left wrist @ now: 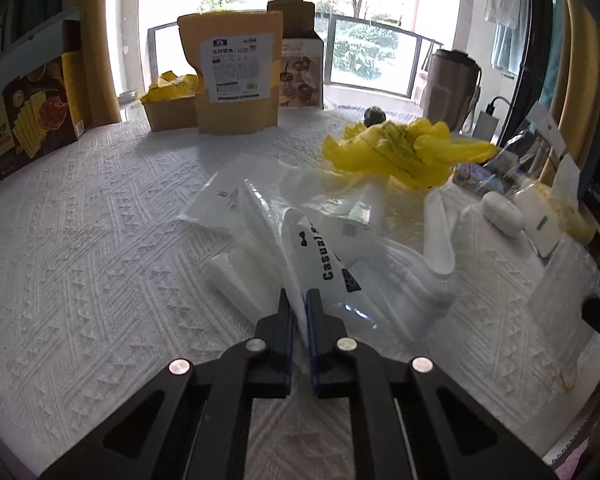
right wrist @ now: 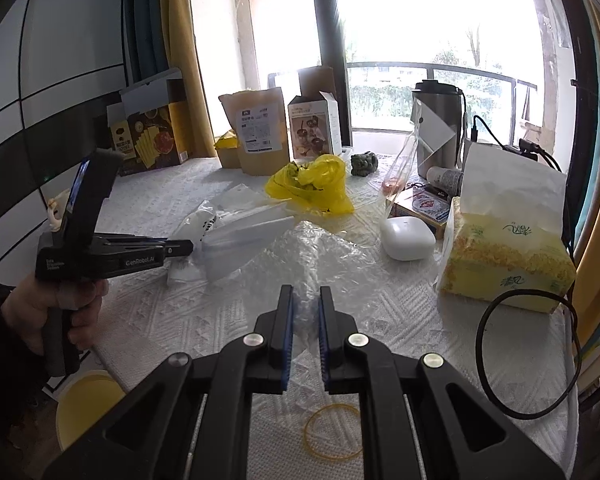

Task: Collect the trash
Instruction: 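Grasp the bubble wrap with the right gripper while the left gripper lifts the socks bag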

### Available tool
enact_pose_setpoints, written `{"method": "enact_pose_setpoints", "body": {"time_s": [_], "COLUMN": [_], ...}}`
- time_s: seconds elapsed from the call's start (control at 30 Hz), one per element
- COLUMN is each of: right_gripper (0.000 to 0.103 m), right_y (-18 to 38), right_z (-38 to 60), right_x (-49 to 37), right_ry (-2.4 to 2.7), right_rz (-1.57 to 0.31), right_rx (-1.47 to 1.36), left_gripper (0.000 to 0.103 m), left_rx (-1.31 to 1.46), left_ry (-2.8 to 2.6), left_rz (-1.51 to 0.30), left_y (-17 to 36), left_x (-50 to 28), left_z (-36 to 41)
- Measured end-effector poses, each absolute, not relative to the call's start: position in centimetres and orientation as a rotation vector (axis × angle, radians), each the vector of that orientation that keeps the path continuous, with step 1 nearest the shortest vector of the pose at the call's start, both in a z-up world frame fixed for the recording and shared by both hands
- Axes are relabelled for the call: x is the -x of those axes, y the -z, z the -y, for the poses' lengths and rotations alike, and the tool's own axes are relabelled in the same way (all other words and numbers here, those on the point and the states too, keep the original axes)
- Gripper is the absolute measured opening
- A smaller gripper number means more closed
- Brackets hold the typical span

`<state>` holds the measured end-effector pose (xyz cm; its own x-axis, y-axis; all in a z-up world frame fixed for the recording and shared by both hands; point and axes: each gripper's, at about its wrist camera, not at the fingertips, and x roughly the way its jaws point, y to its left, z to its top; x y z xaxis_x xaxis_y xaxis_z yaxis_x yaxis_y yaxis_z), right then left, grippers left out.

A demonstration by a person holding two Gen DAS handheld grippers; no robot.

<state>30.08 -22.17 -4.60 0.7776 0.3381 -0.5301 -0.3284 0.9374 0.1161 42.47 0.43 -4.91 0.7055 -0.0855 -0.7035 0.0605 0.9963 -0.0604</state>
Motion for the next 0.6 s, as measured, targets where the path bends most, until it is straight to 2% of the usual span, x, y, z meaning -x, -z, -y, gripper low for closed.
{"method": "enact_pose_setpoints", "body": {"time_s": [0.6], "right_gripper": [0.01], "right_y": [1.0], "right_z": [20.4], "right_x": [-24.1], "right_ry": [-0.376], "right_rz": [-0.499], "right_rx": [0.004], "left_gripper": [0.005], "left_rx": [0.005], "left_ry": [0.085], "left_rz": [-0.579], "left_y": [-3.3], "left_x": [-32.8], "left_z": [-1.6]}}
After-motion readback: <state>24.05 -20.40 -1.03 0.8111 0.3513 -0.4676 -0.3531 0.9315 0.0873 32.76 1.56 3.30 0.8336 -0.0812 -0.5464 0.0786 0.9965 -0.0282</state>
